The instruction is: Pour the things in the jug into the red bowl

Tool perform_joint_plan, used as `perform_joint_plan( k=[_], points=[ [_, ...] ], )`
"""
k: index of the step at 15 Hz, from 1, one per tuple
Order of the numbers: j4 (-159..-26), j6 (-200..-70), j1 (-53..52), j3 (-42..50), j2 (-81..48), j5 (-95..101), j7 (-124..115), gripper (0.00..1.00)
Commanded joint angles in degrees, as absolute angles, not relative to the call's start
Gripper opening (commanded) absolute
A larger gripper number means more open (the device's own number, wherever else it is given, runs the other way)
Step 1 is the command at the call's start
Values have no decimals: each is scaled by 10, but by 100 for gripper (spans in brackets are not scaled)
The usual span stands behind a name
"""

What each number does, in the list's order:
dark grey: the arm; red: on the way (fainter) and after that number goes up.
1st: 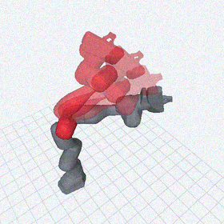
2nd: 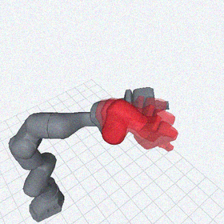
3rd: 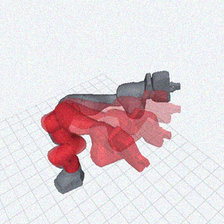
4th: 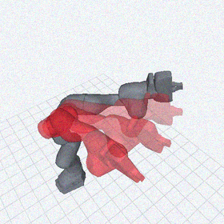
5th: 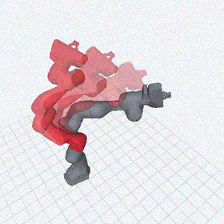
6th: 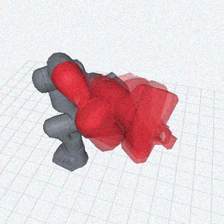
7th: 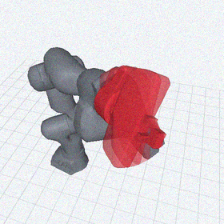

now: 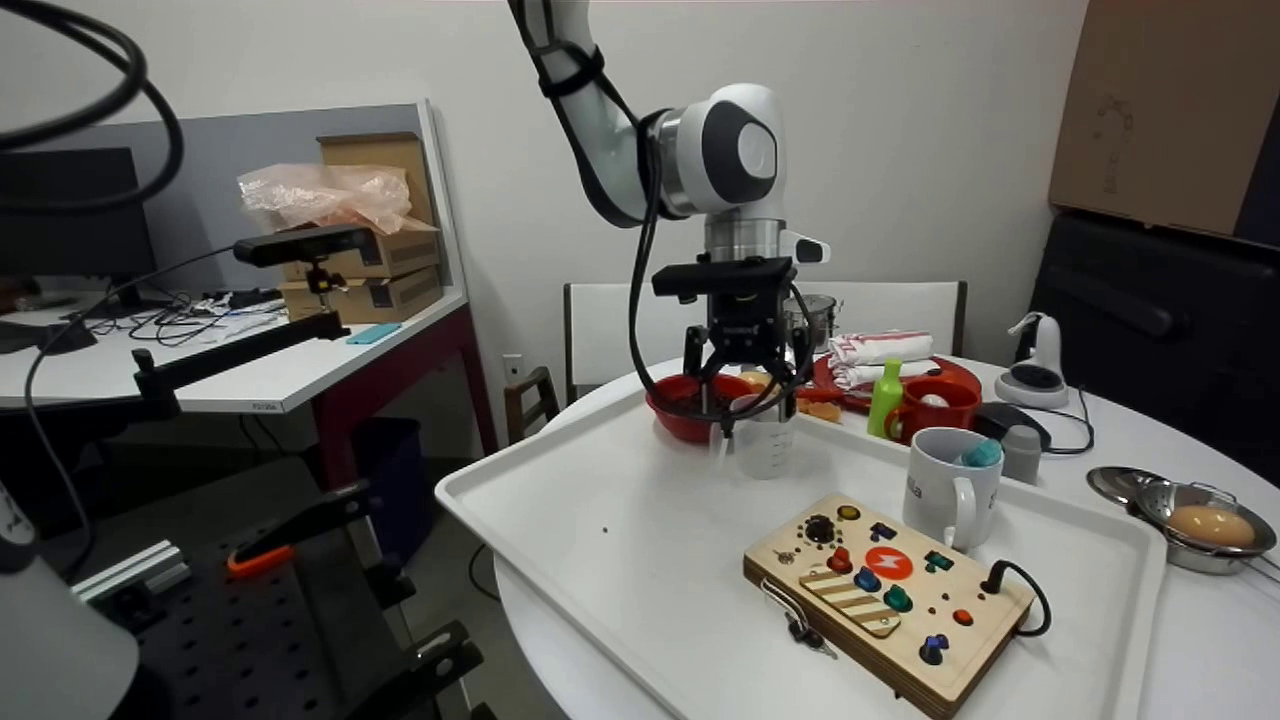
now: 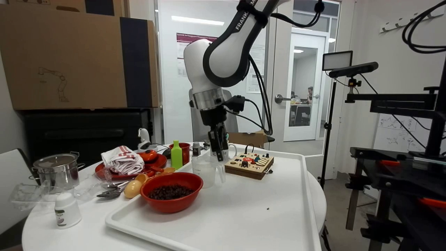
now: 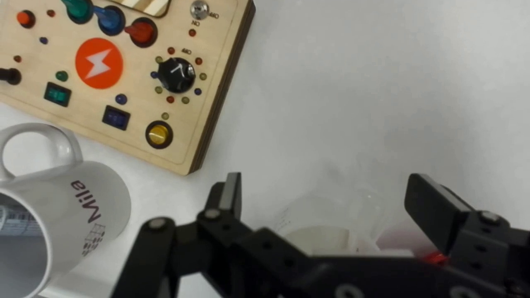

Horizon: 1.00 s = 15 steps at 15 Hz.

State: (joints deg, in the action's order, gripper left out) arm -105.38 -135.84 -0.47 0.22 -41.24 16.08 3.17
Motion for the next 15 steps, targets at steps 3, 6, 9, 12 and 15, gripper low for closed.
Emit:
perform_joint_plan(
  k=[3,6,9,12,15],
  points=[
    [-1062,-1357,-23,18,-393,167,30,100],
    [-1095,-1359,-65,55,-357,220,-16,100],
    [-1137,-1355,-116,97,-314,299,-90,100],
    [-1174,-1330,-153,116,-272,378,-159,100],
    [-1147,-1329,-125,88,-294,370,-146,100]
  ],
)
